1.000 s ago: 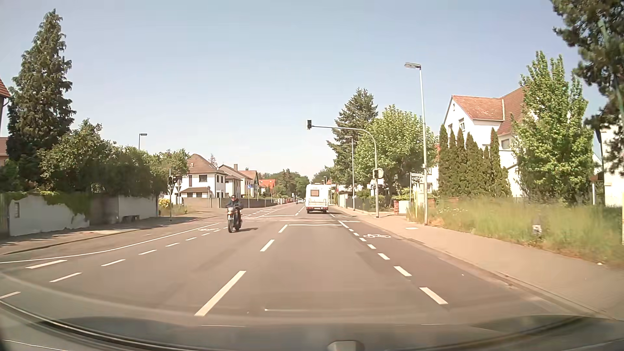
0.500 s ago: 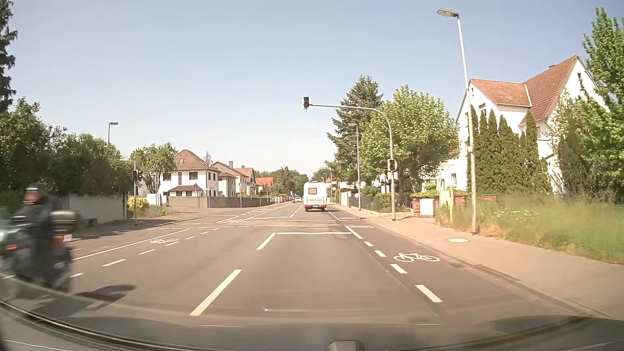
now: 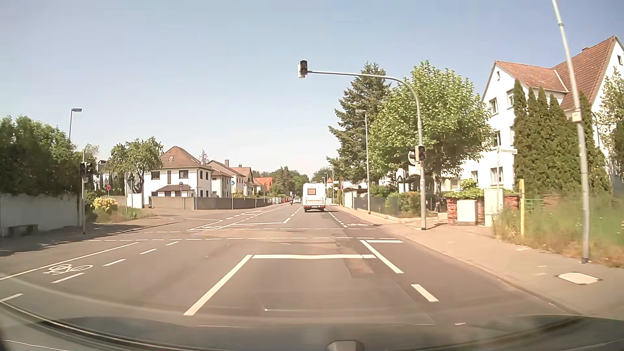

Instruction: Follow the waypoints while adhering to traffic rules and regulations

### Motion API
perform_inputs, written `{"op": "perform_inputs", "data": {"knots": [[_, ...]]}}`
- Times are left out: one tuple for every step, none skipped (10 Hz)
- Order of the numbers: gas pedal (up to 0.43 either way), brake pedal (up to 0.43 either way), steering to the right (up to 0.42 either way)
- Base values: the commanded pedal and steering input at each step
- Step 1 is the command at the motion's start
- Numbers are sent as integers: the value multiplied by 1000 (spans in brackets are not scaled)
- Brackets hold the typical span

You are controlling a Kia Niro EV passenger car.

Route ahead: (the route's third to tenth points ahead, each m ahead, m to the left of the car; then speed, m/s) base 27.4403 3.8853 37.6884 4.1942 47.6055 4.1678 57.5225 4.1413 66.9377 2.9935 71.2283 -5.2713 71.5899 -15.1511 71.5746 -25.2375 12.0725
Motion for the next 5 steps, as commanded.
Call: {"op": "perform_inputs", "data": {"knots": [[67, 0, -9], [47, 0, -11], [0, 0, -11], [0, 0, -10], [0, 0, -7]]}}
